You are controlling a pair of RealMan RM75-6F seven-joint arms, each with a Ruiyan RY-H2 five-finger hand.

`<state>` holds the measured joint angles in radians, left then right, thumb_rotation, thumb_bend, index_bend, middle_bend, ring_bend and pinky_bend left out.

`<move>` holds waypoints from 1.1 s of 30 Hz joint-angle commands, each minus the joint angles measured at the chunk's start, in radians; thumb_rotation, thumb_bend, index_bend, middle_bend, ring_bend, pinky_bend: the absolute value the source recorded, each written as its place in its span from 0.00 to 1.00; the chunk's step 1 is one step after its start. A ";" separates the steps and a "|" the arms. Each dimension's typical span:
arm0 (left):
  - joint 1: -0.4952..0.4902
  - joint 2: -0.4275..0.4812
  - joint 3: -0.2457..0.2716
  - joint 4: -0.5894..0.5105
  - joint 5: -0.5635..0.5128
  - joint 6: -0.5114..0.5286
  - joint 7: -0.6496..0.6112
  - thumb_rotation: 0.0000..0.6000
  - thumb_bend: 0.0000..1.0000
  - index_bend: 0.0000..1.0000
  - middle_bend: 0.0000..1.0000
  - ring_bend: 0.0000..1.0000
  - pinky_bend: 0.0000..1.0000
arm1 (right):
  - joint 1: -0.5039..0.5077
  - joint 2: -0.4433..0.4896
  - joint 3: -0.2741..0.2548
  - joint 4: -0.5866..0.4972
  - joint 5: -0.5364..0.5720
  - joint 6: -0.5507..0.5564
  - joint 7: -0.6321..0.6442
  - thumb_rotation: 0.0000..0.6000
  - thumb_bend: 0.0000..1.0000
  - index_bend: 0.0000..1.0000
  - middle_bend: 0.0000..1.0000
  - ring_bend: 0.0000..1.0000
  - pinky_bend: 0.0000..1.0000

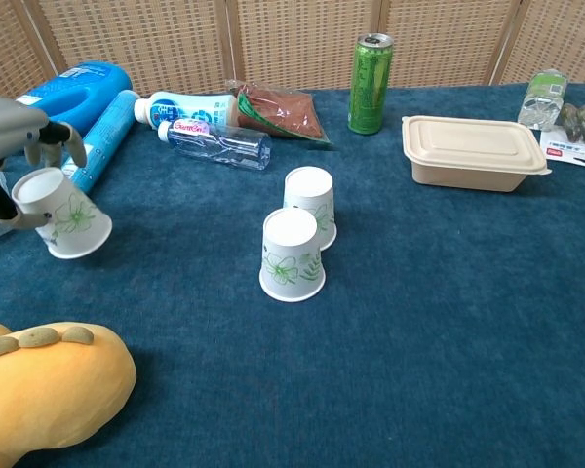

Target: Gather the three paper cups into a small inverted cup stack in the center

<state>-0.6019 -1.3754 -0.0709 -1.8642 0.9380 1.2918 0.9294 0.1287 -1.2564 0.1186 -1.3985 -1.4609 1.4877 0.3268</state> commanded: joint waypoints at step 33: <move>-0.148 0.007 -0.105 -0.096 0.331 -0.152 -0.135 1.00 0.28 0.28 0.45 0.34 0.45 | 0.001 -0.012 0.006 0.019 -0.002 -0.012 -0.015 1.00 0.09 0.00 0.13 0.07 0.18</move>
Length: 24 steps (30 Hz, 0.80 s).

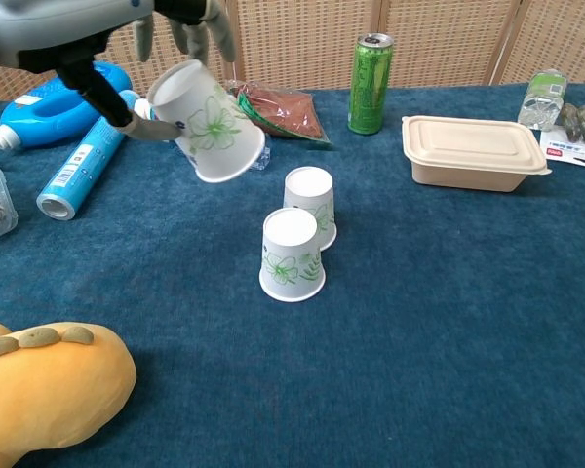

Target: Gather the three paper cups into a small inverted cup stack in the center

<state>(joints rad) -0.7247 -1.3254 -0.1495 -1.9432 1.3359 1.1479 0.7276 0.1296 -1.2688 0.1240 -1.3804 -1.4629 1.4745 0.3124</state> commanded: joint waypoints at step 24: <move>-0.221 -0.244 -0.124 -0.064 -0.519 0.085 0.356 1.00 0.28 0.27 0.44 0.31 0.43 | -0.005 0.007 0.005 0.001 -0.002 0.008 0.013 1.00 0.09 0.01 0.13 0.07 0.18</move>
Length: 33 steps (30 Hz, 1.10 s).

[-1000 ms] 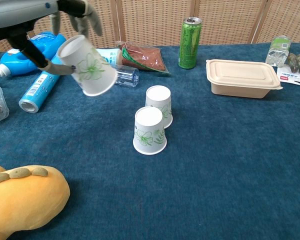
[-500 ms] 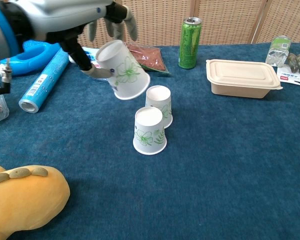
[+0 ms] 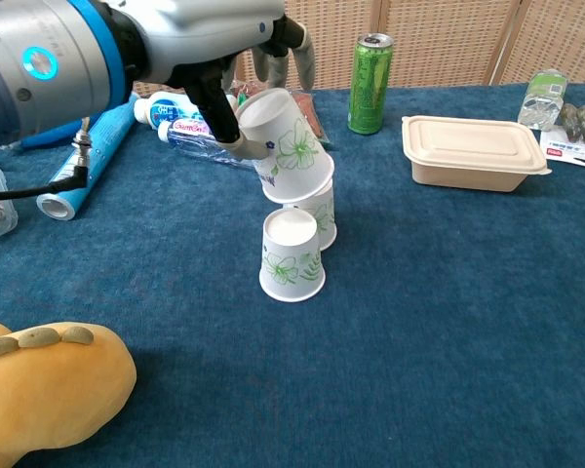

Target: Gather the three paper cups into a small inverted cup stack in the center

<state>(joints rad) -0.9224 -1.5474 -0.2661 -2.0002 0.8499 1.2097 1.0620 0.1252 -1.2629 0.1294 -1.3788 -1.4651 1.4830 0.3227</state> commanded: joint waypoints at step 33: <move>-0.128 -0.102 0.033 0.037 -0.141 0.151 0.089 1.00 0.28 0.24 0.42 0.28 0.41 | 0.004 -0.002 -0.002 0.011 0.008 -0.028 0.047 1.00 0.09 0.01 0.13 0.07 0.18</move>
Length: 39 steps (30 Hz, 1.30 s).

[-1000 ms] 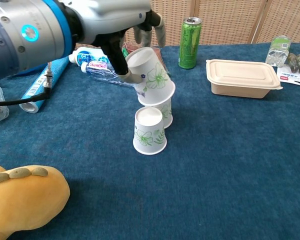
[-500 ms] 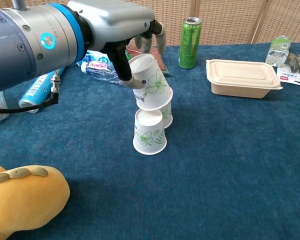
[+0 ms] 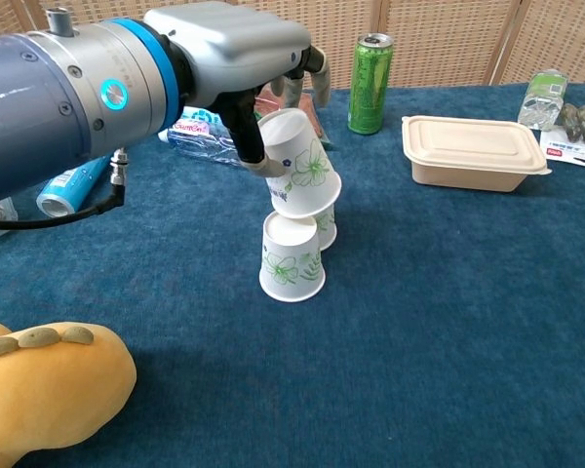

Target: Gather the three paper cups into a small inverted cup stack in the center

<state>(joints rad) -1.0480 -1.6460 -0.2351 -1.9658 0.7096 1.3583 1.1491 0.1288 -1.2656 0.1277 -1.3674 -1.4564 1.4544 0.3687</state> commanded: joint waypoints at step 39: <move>0.062 0.219 0.101 -0.121 0.140 0.049 -0.032 1.00 0.27 0.07 0.00 0.00 0.19 | 0.001 -0.003 -0.004 0.000 -0.004 -0.004 -0.006 1.00 0.09 0.01 0.13 0.07 0.18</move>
<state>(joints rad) -1.0060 -1.4702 -0.1632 -2.0693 0.8100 1.4060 1.1217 0.1297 -1.2677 0.1243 -1.3674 -1.4601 1.4504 0.3630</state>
